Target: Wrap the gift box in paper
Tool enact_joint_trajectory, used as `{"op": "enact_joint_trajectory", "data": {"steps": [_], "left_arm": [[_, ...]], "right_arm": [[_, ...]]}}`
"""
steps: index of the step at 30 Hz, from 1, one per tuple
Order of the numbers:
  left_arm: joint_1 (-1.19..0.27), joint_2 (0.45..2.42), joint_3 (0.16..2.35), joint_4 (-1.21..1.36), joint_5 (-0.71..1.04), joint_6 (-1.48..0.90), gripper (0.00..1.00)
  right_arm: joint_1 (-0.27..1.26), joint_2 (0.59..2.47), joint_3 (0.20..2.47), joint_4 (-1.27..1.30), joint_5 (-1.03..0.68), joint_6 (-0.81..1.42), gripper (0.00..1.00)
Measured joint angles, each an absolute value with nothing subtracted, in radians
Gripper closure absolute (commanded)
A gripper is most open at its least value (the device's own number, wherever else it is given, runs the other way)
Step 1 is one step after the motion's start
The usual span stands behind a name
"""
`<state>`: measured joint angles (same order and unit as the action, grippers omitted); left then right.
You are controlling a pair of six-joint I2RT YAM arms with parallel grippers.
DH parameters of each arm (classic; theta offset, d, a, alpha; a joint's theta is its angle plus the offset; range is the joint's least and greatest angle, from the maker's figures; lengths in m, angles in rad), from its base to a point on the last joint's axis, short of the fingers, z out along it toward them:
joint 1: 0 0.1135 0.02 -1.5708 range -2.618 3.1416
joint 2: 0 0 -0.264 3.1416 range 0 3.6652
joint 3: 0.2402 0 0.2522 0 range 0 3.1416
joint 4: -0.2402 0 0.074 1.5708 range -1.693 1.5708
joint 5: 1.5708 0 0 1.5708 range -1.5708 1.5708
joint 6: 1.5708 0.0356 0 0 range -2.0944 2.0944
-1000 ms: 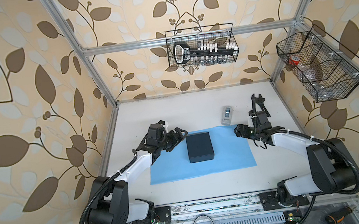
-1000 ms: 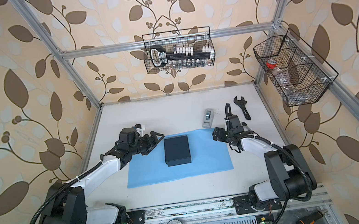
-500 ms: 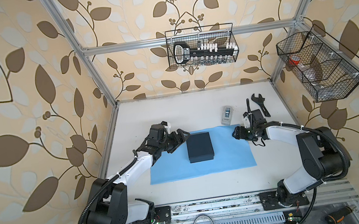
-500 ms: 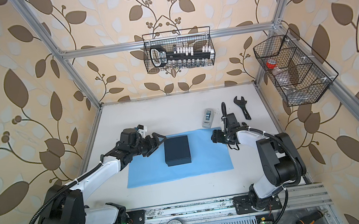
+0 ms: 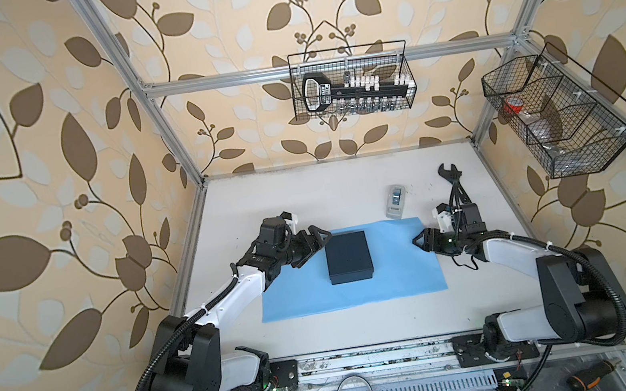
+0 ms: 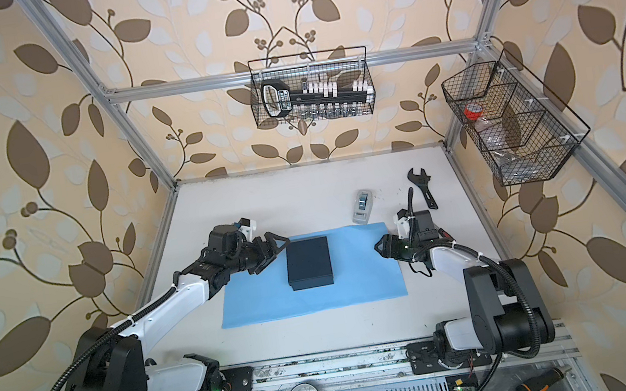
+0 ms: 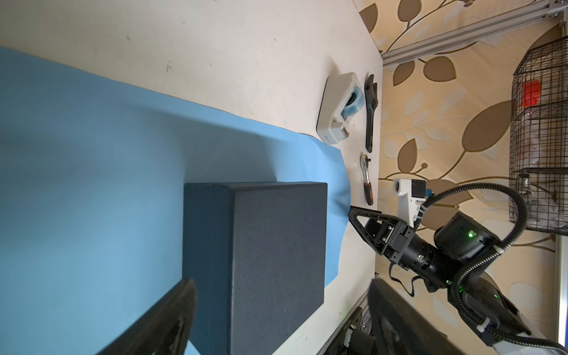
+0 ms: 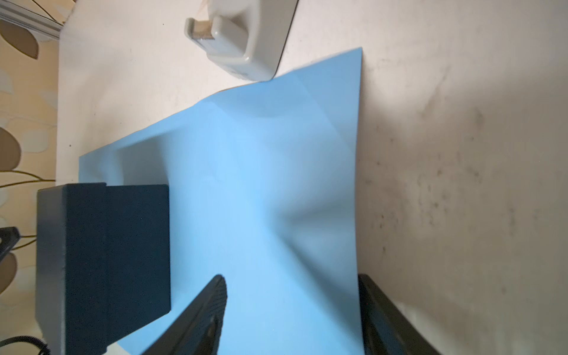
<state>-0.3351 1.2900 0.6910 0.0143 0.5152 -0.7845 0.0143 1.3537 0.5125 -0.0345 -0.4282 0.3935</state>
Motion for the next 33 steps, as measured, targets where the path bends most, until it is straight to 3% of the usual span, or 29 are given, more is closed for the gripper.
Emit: {"op": "enact_joint_trajectory", "data": {"steps": [11,22,33], "left_arm": [[-0.348,1.245,0.691,-0.007,0.518,-0.785,0.11],[-0.368,1.243,0.691,-0.05,0.524,-0.78,0.11],[-0.381,1.243,0.691,-0.052,0.525,-0.769,0.11]], "right_arm": [[0.01,1.268,0.381,0.086,-0.484,0.442,0.54],[0.01,1.258,0.373,0.096,-0.366,0.443,0.59],[0.009,1.314,0.372,0.139,-0.405,0.445,0.65]]}}
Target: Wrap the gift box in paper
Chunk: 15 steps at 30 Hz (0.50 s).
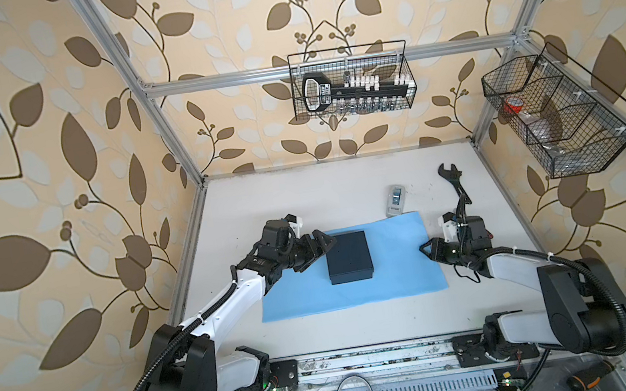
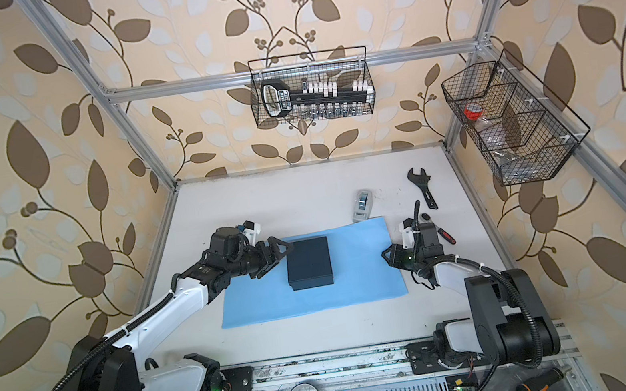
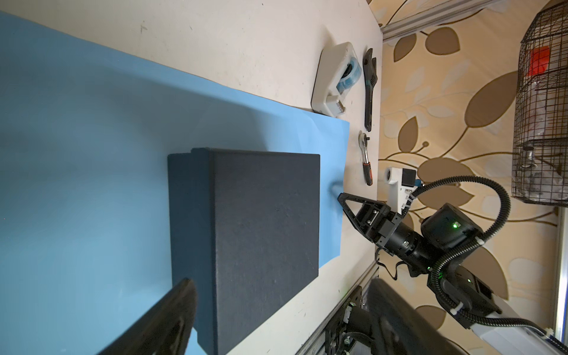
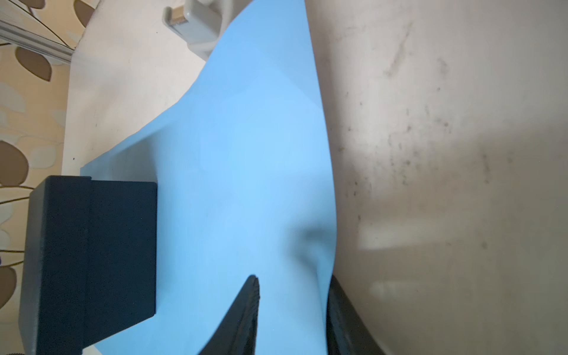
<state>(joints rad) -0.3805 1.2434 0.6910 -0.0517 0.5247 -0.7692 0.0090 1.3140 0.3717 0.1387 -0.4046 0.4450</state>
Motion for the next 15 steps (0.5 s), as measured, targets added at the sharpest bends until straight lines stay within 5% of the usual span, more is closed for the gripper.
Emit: {"op": "enact_joint_trajectory", "data": {"steps": [8,15], "left_arm": [[-0.388,1.243,0.691,-0.052,0.524,-0.768,0.11],[-0.395,1.242,0.691,-0.061,0.524,-0.767,0.12]], "right_arm": [[0.008,1.24,0.333,0.171,-0.426,0.449,0.71],[0.008,1.205,0.315,0.178,-0.414,0.454,0.9]]}}
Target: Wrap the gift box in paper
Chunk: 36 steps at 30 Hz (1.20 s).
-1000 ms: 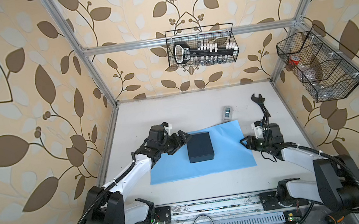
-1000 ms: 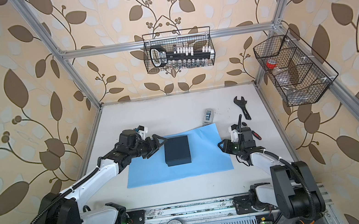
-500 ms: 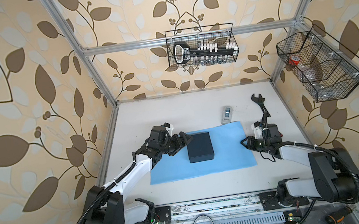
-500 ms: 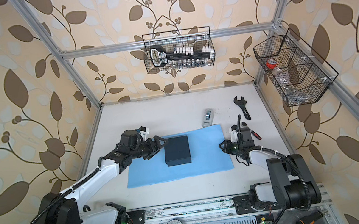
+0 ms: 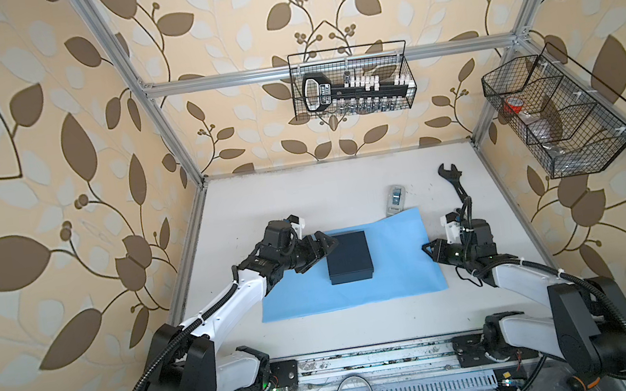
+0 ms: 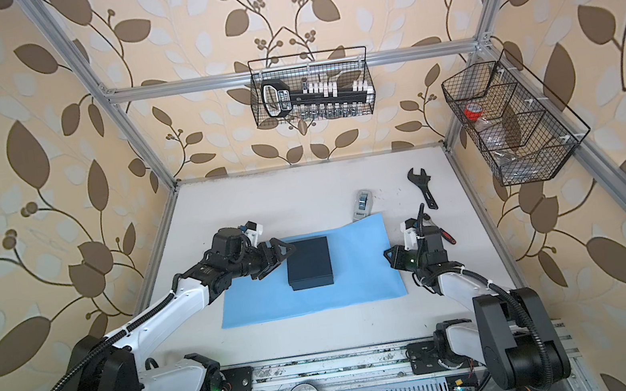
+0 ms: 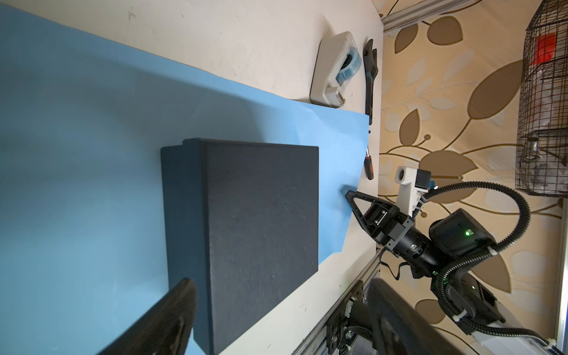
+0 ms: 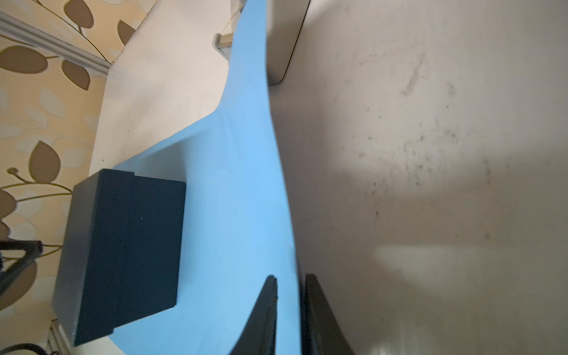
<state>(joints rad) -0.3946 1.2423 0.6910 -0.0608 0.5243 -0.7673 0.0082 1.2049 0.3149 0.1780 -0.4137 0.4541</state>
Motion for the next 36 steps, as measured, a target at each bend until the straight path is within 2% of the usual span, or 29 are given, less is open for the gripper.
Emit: {"op": "enact_joint_trajectory", "data": {"steps": [3,10,20,36], "left_arm": [[-0.401,1.232,0.691,-0.073,0.524,-0.767,0.12],[-0.449,1.194,0.703,-0.108,0.523,-0.764,0.12],[-0.569,1.219,0.799,-0.119,0.524,-0.762,0.17],[-0.604,1.441,0.986,-0.101,0.544,-0.765,0.27]], "right_arm": [[0.008,1.204,0.314,0.178,-0.411,0.457,1.0],[0.027,1.13,0.314,0.171,-0.427,0.484,1.0],[0.272,1.01,0.403,0.048,-0.343,0.572,1.0],[0.568,1.169,0.566,0.05,-0.19,0.719,1.0]]}}
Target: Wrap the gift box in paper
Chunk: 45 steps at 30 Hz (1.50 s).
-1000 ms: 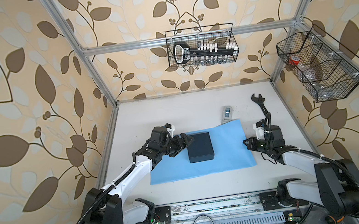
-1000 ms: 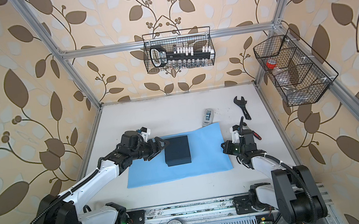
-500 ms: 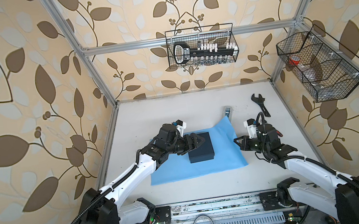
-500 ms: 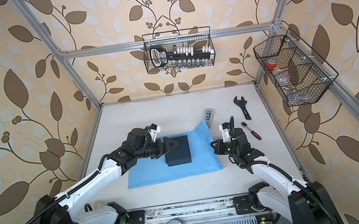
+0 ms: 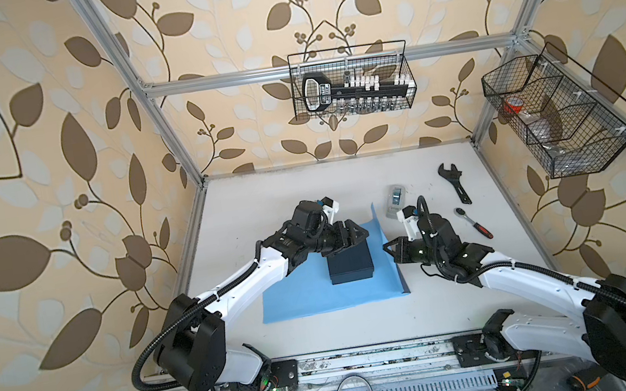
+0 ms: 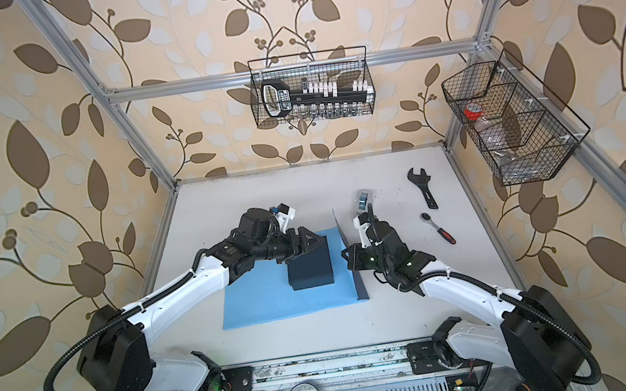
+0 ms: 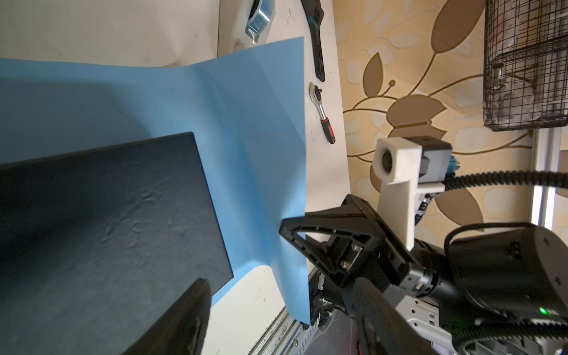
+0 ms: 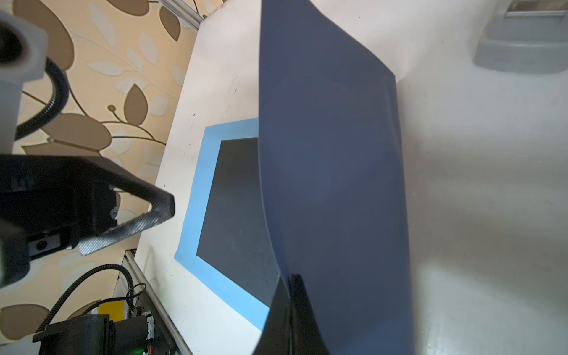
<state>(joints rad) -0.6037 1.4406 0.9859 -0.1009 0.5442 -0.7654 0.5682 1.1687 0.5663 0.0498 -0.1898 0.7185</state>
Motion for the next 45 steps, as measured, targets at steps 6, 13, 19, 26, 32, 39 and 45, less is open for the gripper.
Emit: {"op": "enact_joint_trajectory", "data": {"steps": [6,13,19,26,32,39,45], "left_arm": [[-0.616,1.561,1.045,-0.084,0.543,-0.772,0.3],[-0.636,1.654,1.119,-0.094,0.539,-0.77,0.35],[-0.643,1.72,1.177,-0.11,0.523,-0.758,0.46],[-0.653,1.761,1.234,-0.167,0.482,-0.716,0.59],[-0.662,1.765,1.261,-0.203,0.459,-0.679,0.69],[-0.662,1.771,1.267,-0.231,0.435,-0.654,0.76],[-0.662,1.771,1.267,-0.237,0.427,-0.643,0.85]], "right_arm": [[0.602,1.206,0.584,0.092,-0.183,0.74,1.0],[0.614,1.228,0.586,0.11,-0.183,0.748,0.99],[0.617,1.233,0.589,0.125,-0.183,0.748,0.99],[0.622,1.246,0.593,0.128,-0.183,0.748,0.99],[0.628,1.259,0.603,0.132,-0.183,0.748,0.98],[0.638,1.283,0.612,0.135,-0.183,0.748,0.96],[0.641,1.286,0.619,0.134,-0.184,0.746,0.89]]}}
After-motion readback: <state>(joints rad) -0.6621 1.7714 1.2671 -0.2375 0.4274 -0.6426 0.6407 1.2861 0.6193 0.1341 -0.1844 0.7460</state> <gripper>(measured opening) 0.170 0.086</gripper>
